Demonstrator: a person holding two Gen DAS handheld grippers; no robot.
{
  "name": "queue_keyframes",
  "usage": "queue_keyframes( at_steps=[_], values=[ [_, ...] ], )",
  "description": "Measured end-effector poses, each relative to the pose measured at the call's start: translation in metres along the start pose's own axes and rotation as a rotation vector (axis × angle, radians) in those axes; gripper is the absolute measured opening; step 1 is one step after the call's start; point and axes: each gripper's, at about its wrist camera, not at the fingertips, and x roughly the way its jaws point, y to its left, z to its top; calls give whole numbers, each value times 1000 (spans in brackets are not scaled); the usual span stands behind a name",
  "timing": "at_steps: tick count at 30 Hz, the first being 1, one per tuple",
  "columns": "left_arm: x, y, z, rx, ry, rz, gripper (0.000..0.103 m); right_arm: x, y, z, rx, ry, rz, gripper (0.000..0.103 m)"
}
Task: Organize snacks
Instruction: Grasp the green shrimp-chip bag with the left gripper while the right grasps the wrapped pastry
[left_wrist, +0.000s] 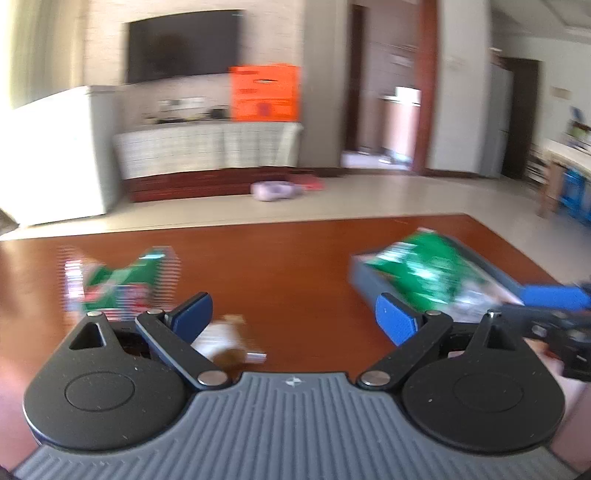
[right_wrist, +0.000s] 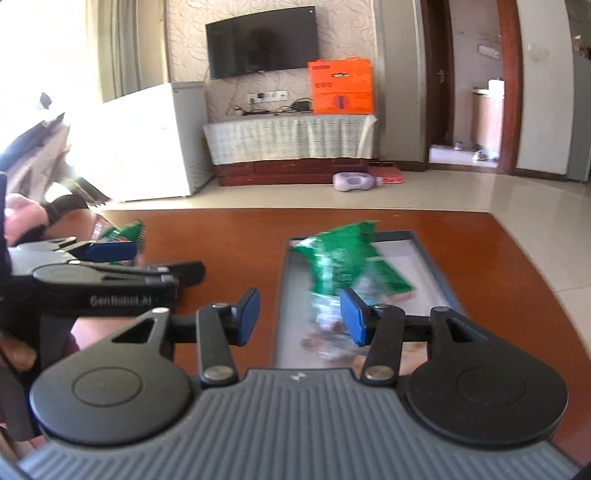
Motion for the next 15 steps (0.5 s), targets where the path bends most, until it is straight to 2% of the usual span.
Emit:
queue_keyframes(
  at_steps=[3,6,8,9,15],
  values=[
    [-1,37,2,-40,-5,89,98,15,21,0,9,7,65,51],
    [-2,70,0,-50,-5,173,99,31,44,-1,-34,16,112,52],
    [0,89,-2,-47,-5,219,99,41,59,-2,-58,20,135,63],
    [-1,97,-4,-52,-3,229,100,45,64,-1,-65,18,143,66],
    [14,136,-13,-119,30,229,100,78,95,-6,-89,39,187,66]
  ],
)
